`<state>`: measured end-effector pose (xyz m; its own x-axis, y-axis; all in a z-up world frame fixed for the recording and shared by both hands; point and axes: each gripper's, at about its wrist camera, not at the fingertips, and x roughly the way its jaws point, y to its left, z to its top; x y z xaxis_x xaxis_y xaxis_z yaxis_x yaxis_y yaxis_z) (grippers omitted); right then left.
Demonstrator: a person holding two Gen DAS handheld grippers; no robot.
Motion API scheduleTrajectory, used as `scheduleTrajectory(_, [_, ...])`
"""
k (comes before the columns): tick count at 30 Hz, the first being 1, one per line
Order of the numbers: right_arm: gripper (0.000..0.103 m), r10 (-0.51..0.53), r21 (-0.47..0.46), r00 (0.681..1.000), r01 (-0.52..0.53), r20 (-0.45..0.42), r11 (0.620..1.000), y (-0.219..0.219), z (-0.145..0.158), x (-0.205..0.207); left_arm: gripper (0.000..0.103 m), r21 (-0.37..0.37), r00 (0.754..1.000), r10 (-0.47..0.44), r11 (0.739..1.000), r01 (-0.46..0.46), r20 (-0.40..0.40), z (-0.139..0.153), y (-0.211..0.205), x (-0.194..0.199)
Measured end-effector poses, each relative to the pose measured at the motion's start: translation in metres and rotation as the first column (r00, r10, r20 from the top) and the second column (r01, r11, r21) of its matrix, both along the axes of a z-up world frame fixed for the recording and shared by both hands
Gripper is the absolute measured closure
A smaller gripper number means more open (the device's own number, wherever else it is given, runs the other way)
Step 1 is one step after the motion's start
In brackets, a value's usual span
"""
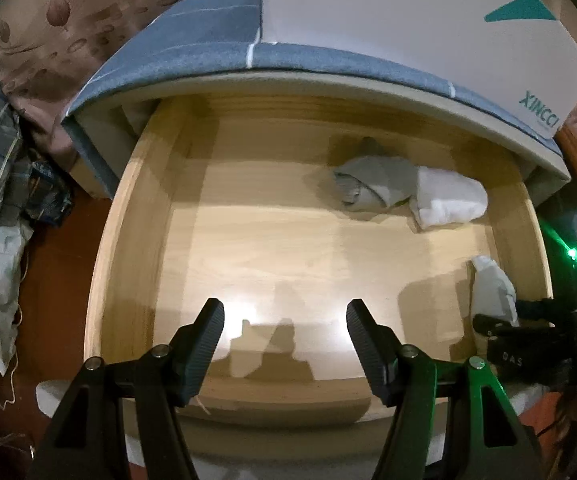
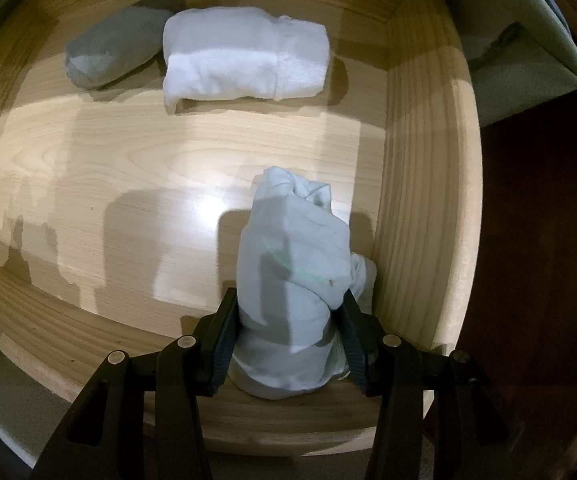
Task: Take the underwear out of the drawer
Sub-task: 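Lift the pale grey garment with the right tool toward the white box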
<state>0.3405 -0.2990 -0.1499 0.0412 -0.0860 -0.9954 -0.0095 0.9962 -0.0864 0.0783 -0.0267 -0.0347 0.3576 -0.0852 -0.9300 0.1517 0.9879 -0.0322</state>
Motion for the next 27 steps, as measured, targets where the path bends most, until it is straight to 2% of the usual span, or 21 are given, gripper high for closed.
scheduleTrajectory(6, [0.059, -0.003, 0.0, 1.0, 0.003, 0.012, 1.0, 0.0, 0.003, -0.001, 0.038, 0.077, 0.998, -0.02, 0.997, 0.015, 0.067, 0.004, -0.006, -0.007])
scheduleTrajectory(16, [0.066, -0.011, 0.021, 0.999, 0.01, 0.053, 1.0, -0.002, 0.008, -0.002, 0.038, 0.052, 0.998, 0.009, 0.999, -0.012, 0.064, 0.002, 0.001, -0.007])
scheduleTrajectory(27, [0.068, -0.015, 0.086, 0.989, 0.002, 0.148, 0.996, -0.016, 0.056, -0.005, 0.038, 0.005, 0.998, 0.04, 0.999, -0.041, 0.051, 0.001, 0.01, -0.004])
